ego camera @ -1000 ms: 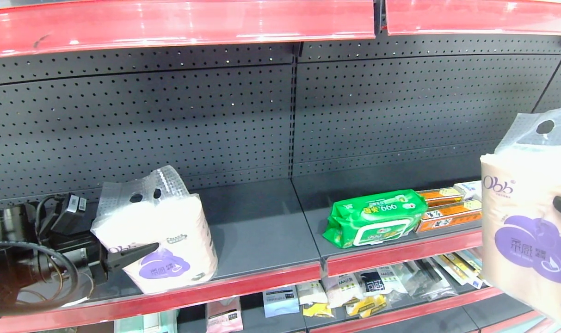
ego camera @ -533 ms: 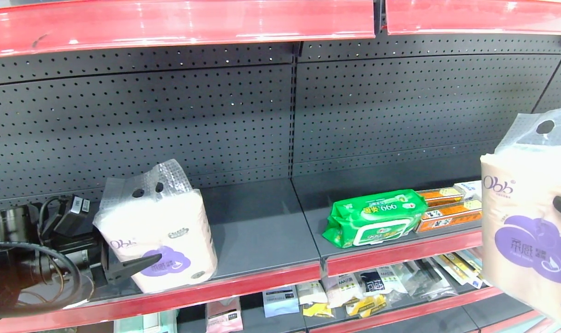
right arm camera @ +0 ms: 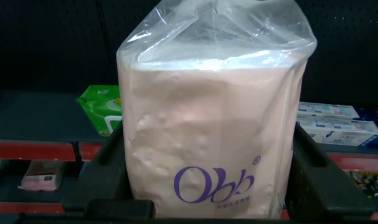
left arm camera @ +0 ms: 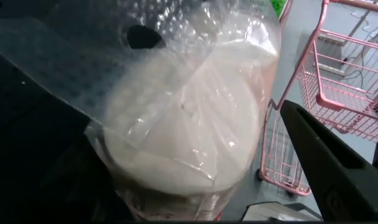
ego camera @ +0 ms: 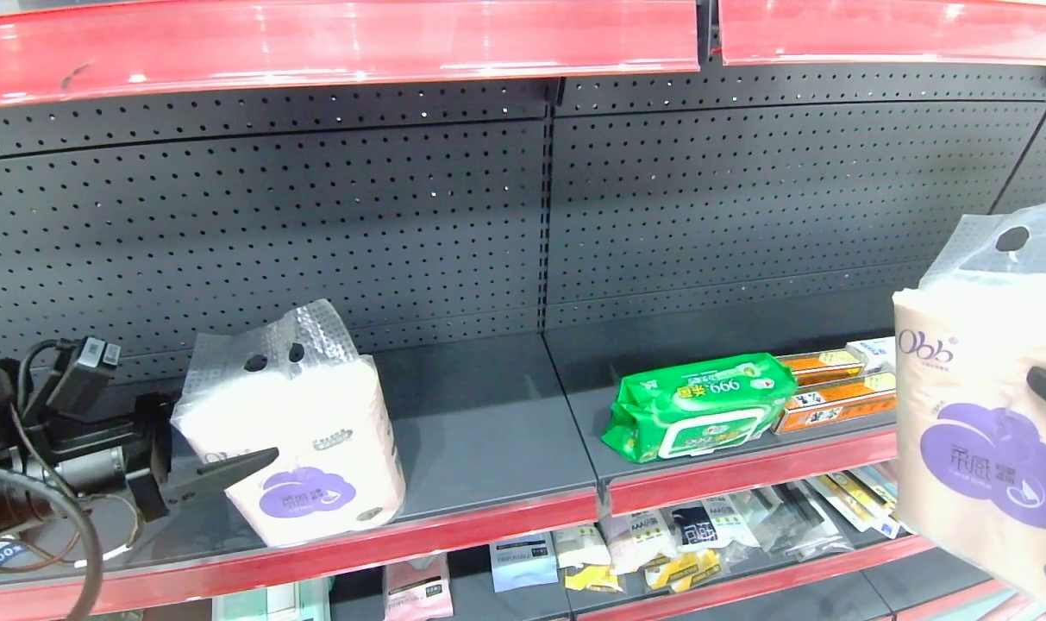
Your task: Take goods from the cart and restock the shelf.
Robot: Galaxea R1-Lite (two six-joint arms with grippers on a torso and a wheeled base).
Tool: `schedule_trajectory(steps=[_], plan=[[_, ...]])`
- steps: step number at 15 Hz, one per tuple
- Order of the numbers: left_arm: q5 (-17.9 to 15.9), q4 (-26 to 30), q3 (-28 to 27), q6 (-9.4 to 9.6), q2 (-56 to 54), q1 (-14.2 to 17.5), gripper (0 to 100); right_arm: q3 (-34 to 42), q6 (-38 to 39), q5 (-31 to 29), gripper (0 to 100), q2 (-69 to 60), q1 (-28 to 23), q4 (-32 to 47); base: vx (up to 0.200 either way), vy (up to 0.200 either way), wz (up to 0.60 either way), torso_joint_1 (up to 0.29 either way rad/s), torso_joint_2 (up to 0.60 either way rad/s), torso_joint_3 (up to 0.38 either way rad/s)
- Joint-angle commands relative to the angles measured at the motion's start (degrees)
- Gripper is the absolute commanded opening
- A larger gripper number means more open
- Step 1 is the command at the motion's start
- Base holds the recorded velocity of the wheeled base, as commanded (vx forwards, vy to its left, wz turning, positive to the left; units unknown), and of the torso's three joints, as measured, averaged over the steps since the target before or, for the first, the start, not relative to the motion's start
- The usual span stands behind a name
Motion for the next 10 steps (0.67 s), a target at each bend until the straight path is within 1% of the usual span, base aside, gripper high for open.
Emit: schedule_trajectory(steps=[1, 2, 4, 5, 7, 9, 10], plan=[[0.0, -0.1, -0.4, -0.69, -3.8, 1.0, 100, 0.1, 0.0, 0.0, 0, 0.3, 0.0, -0.1, 0.000, 0.000, 0.00, 0.000, 0.00, 0.000], [0.0, -0.1, -0.4, -1.49, -5.5, 1.7, 100, 0.0, 0.0, 0.0, 0, 0.3, 0.0, -0.1, 0.000, 0.000, 0.00, 0.000, 0.00, 0.000], [0.0, -0.1, -0.1, -4.03, -8.4, 2.1, 100, -0.1, 0.0, 0.0, 0, 0.3, 0.0, -0.1, 0.000, 0.000, 0.00, 0.000, 0.00, 0.000], [0.0, -0.1, 0.1, -4.74, -9.4, 2.3, 100, -0.1, 0.0, 0.1, 0, 0.4, 0.0, -0.1, 0.000, 0.000, 0.00, 0.000, 0.00, 0.000], [0.0, 0.0, 0.3, -7.46, -12.0, 2.6, 100, -0.1, 0.0, 0.2, 0, 0.5, 0.1, -0.1, 0.000, 0.000, 0.00, 0.000, 0.00, 0.000], [0.6, 0.0, 0.2, -9.31, -14.4, 2.7, 100, -0.1, 0.1, 0.2, 0, 0.9, 0.1, -0.1, 0.000, 0.000, 0.00, 0.000, 0.00, 0.000], [0.6, 0.0, 0.2, -9.40, -14.4, 2.6, 100, -0.1, 0.1, 0.2, 0, 1.0, 0.1, -0.1, 0.000, 0.000, 0.00, 0.000, 0.00, 0.000]])
